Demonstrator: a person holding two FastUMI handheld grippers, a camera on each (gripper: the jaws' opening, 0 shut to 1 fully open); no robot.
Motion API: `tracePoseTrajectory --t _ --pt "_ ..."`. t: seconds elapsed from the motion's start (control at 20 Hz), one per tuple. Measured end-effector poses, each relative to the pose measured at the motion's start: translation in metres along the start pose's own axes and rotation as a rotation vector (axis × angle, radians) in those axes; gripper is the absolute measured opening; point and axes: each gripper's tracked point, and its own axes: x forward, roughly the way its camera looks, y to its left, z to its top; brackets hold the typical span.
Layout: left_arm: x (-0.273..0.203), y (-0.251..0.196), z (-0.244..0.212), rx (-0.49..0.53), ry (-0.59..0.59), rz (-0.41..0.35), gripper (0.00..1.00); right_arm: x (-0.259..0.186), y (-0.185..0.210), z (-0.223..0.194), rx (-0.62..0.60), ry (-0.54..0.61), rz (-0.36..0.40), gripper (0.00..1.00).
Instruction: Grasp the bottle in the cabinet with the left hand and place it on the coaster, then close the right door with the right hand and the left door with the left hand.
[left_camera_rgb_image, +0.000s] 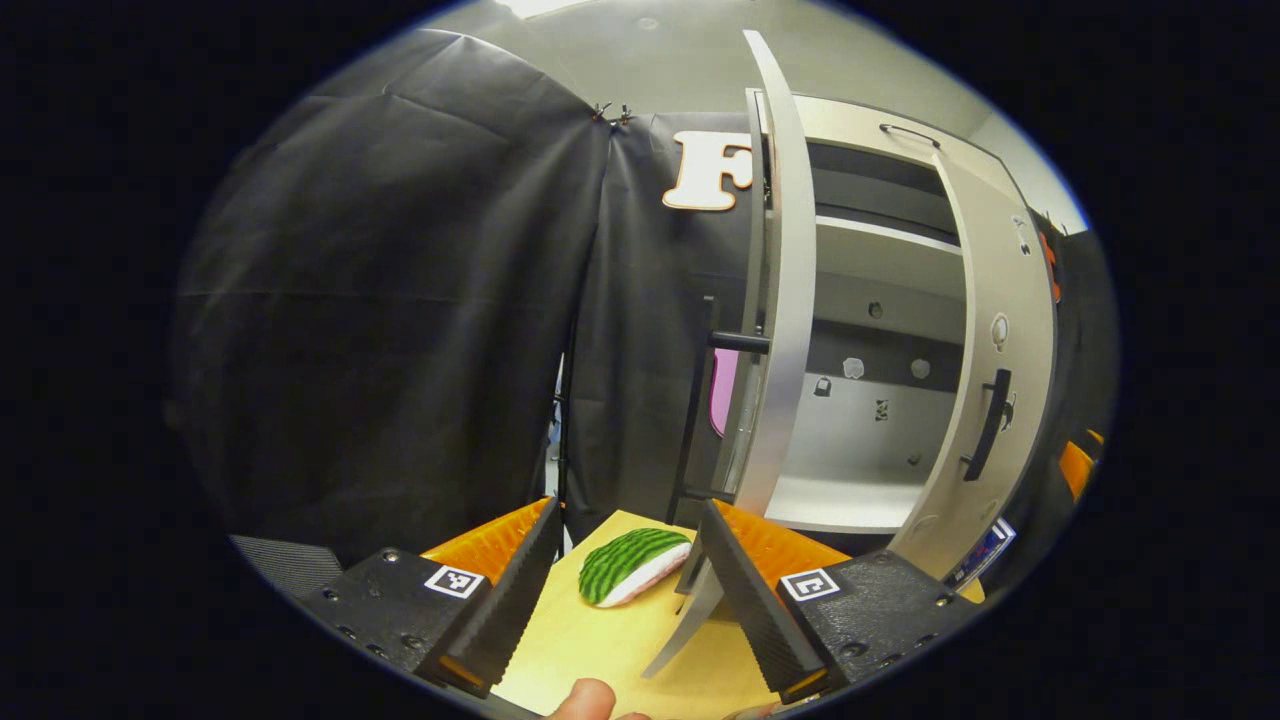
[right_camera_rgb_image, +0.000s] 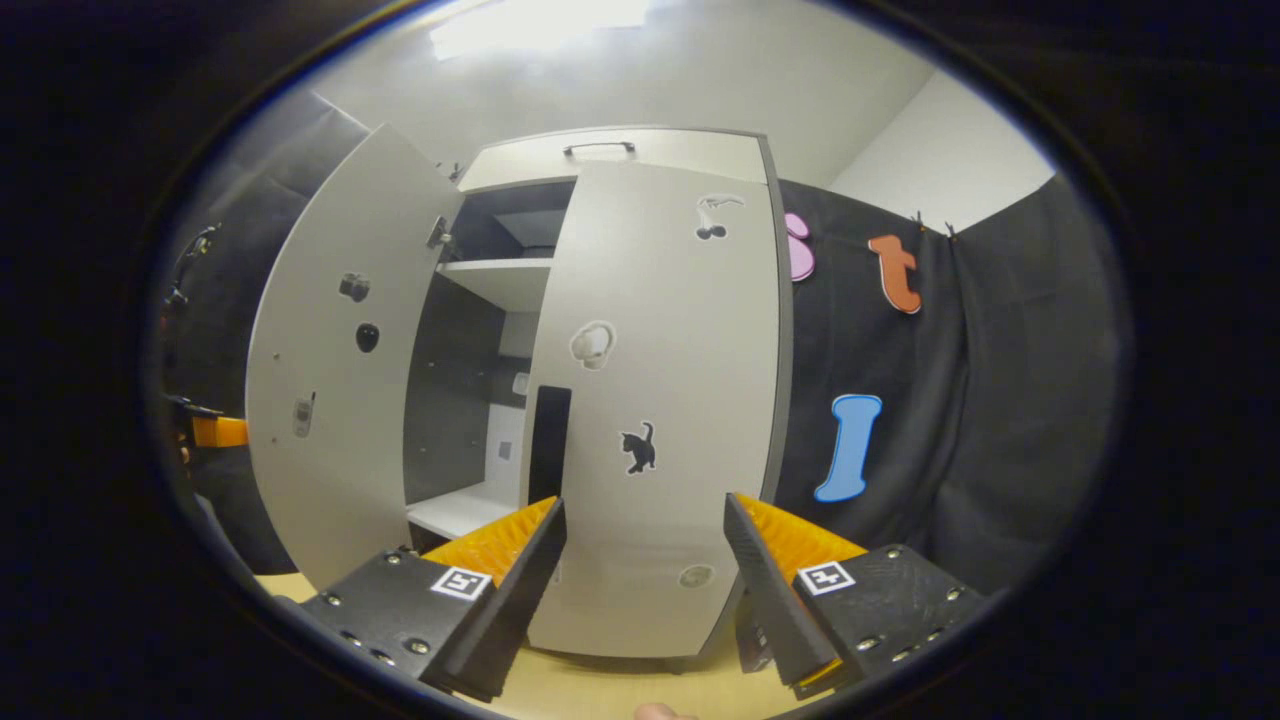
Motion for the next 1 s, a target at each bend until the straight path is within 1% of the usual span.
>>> tracePoseTrajectory --t 0.05,0.1,0.15,0.2,0.25,0.35,0.4,0.45,0.5,0.65,0.7,1.0 --pt "-0.001 -0.002 0.0 0.0 0.004 -0.012 0.87 0.0 0.001 0.0 0.001 0.001 0.003 0.93" --pt "-0.002 -0.004 -0.001 -0.003 0.005 -0.026 0.92 0.0 0.002 -0.001 0.002 0.002 0.006 0.93" --pt "-0.002 -0.007 -0.001 -0.006 0.008 -0.041 0.87 -0.001 0.002 -0.001 0.003 0.002 0.008 0.93" --pt "-0.004 -0.01 -0.002 -0.008 0.012 -0.058 0.87 -0.002 0.003 0.0 0.003 0.002 0.011 0.93" --pt "-0.005 -0.014 -0.002 -0.01 0.016 -0.076 0.92 -0.003 0.004 0.0 0.004 0.002 0.013 0.93" --pt "-0.007 -0.019 -0.003 -0.004 0.02 -0.106 0.92 -0.004 0.004 0.001 0.003 0.001 0.015 0.93" --pt "-0.008 -0.02 -0.003 0.006 0.022 -0.122 0.87 -0.005 0.003 0.001 0.002 0.001 0.015 0.93" --pt "-0.009 -0.021 -0.004 0.016 0.026 -0.141 0.87 -0.006 0.003 0.0 0.002 0.002 0.013 0.93" --pt "-0.01 -0.025 -0.005 0.021 0.03 -0.161 0.92 -0.007 0.001 -0.001 0.001 0.004 0.01 0.93" --pt "-0.015 -0.035 -0.007 0.002 0.042 -0.206 0.92 -0.012 -0.005 -0.003 -0.002 0.014 -0.004 0.93" --pt "-0.016 -0.039 -0.008 -0.003 0.045 -0.219 0.87 -0.013 -0.007 -0.004 -0.001 0.017 -0.01 0.93" --pt "-0.021 -0.055 -0.012 0.006 0.07 -0.3 0.87 -0.022 -0.024 -0.004 -0.008 0.021 -0.051 0.93"
